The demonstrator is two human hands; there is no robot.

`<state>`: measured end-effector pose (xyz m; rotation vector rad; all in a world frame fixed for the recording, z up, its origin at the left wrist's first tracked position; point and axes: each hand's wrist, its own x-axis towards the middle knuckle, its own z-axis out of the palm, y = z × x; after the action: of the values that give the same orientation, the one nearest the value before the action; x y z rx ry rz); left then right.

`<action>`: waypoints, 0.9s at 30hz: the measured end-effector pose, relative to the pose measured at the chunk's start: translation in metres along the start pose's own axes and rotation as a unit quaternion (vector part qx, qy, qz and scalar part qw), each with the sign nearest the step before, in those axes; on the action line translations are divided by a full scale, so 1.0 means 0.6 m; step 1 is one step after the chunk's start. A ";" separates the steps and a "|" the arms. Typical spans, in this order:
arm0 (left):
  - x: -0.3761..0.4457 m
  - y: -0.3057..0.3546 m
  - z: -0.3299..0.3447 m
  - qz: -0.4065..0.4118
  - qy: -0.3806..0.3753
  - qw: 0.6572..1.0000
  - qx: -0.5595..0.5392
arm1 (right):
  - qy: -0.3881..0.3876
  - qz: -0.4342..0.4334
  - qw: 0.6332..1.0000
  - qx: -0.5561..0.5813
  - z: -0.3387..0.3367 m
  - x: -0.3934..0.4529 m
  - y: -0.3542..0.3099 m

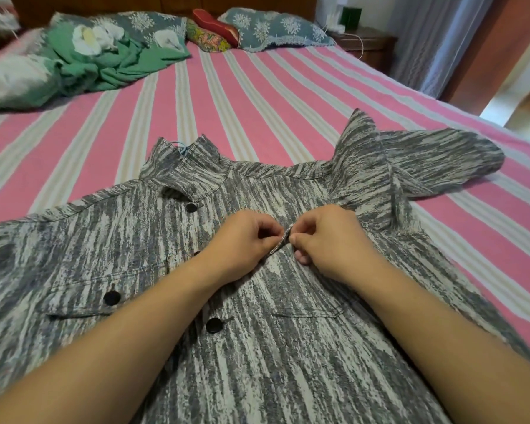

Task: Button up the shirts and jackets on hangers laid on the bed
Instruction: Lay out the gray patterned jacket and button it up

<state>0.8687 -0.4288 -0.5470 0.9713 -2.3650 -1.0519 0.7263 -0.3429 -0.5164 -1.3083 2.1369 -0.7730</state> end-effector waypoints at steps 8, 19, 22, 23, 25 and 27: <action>-0.006 0.000 0.003 0.073 -0.023 0.995 0.069 | -0.016 0.061 0.995 0.083 -0.006 -0.006 -0.005; -0.009 0.022 -0.001 0.002 -0.004 0.997 0.082 | -0.036 0.120 0.980 0.156 0.009 0.009 0.010; -0.016 0.028 0.003 -0.009 0.002 0.996 0.084 | -0.038 0.121 0.982 0.143 0.014 0.009 0.009; -0.017 0.030 0.006 -0.013 0.007 0.996 0.087 | -0.038 0.119 0.983 0.134 0.014 0.009 0.007; -0.020 0.034 0.010 -0.010 0.025 0.993 0.111 | -0.030 0.115 0.987 0.109 0.018 0.009 0.005; -0.023 0.042 0.013 -0.007 0.037 0.991 0.129 | -0.016 0.112 0.989 0.094 0.021 0.009 0.005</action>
<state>0.8628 -0.4029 -0.5336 1.0967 -2.4767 -0.7123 0.7310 -0.3496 -0.5280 -0.9590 2.0846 -0.8285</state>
